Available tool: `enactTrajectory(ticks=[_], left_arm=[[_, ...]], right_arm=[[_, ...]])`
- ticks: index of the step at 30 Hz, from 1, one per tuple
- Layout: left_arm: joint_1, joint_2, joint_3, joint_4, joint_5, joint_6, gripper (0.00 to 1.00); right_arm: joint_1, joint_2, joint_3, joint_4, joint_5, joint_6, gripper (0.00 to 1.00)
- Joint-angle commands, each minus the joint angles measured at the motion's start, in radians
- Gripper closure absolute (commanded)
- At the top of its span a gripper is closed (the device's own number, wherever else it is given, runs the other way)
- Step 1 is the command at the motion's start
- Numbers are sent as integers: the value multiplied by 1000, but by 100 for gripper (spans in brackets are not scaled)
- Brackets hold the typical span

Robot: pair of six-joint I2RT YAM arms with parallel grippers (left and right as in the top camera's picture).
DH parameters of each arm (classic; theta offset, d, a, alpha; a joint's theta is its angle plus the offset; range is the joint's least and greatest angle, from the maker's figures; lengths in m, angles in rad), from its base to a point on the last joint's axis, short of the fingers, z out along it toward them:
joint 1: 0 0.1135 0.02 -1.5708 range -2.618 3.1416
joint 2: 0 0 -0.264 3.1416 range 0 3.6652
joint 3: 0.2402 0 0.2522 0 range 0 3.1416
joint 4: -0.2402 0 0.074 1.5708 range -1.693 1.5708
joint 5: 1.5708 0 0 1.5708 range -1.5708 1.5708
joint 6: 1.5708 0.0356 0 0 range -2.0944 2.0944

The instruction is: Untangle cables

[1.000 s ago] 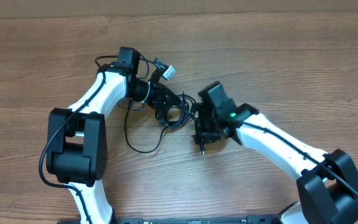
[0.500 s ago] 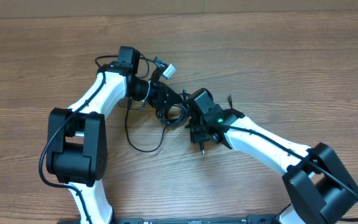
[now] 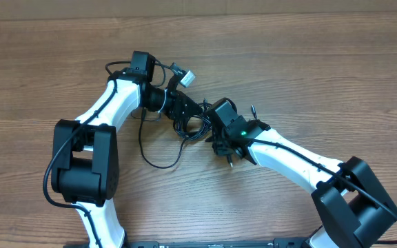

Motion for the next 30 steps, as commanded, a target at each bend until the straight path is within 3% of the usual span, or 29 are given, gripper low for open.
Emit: enactTrajectory(ticks=[1, 5, 8, 22, 30], left_arm=[[-1, 5, 13, 3, 42, -14, 96], [-1, 5, 13, 3, 42, -15, 96], [-1, 5, 13, 3, 48, -15, 96], [-2, 5, 13, 2, 101, -15, 96], [-3, 5, 13, 3, 98, -19, 96]], right_arm=[[-2, 3, -11, -11, 20, 138, 63], [-2, 3, -11, -9, 16, 78, 87], [-2, 3, -11, 10, 16, 24, 95], [19, 3, -11, 113, -54, 8, 96], [22, 3, -11, 132, -45, -119, 96]])
